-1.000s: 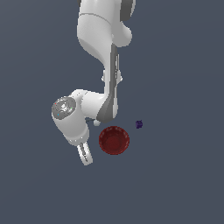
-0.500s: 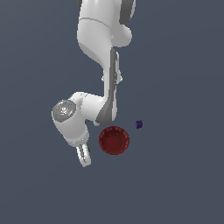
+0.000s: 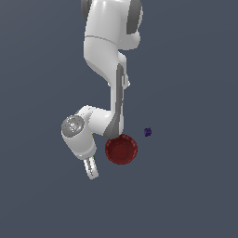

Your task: Pick up a designated object from a clutter of objects.

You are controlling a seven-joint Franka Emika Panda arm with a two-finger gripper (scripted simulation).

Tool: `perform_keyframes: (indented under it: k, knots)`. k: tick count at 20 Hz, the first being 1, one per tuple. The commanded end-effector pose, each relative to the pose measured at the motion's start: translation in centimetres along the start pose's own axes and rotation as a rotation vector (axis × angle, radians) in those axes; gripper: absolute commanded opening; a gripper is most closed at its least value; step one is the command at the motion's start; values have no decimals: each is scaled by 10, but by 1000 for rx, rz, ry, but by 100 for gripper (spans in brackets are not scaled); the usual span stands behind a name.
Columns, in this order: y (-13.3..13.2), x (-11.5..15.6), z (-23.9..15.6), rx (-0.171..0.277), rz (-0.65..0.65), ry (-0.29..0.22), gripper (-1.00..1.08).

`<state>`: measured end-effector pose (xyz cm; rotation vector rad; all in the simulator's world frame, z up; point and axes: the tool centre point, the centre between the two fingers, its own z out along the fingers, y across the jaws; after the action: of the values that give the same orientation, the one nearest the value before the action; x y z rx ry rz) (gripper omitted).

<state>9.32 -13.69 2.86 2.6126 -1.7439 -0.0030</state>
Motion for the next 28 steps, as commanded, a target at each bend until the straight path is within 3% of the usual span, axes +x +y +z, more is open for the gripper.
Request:
perform_keyframes:
  k: [1, 3, 4, 18, 28]
  knots:
    - [-1, 0, 6, 1, 0, 1, 100]
    - [-1, 1, 6, 1, 0, 1, 100]
    - [-1, 1, 6, 1, 0, 1, -100]
    - [0, -1, 3, 2, 0, 1, -100]
    - [11, -23, -27, 2, 1, 0, -100]
